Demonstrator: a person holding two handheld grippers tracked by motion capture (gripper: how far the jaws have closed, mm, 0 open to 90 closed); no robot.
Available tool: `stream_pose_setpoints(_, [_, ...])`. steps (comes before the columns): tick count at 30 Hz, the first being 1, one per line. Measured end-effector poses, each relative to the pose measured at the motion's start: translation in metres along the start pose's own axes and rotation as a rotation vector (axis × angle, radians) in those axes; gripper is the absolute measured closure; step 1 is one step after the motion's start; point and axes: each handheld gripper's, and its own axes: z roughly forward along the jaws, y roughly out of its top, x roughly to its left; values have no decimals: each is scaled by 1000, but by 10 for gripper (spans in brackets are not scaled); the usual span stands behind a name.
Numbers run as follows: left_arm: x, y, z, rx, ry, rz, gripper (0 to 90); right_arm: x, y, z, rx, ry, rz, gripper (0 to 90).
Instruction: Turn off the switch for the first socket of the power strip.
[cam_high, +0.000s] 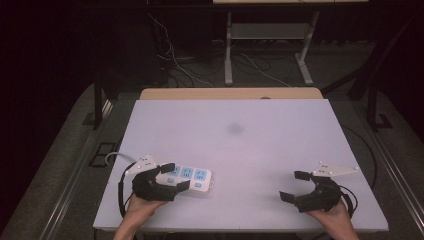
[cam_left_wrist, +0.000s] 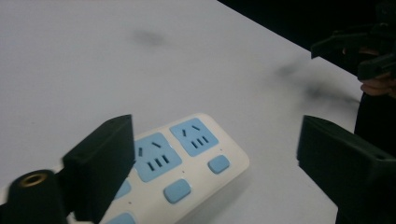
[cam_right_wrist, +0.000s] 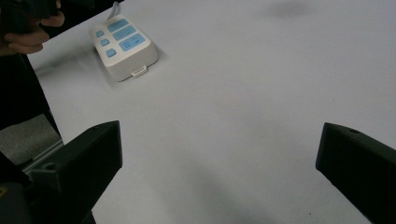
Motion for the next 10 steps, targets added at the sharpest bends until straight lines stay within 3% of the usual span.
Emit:
stream_pose_setpoints(3, [-2, -4, 5, 34, -15, 8, 0, 0, 0, 0, 2, 2, -1, 3])
stream_pose_setpoints(10, [-9, -8, 11, 69, -13, 55, 0, 1, 0, 0, 3, 4, -4, 3])
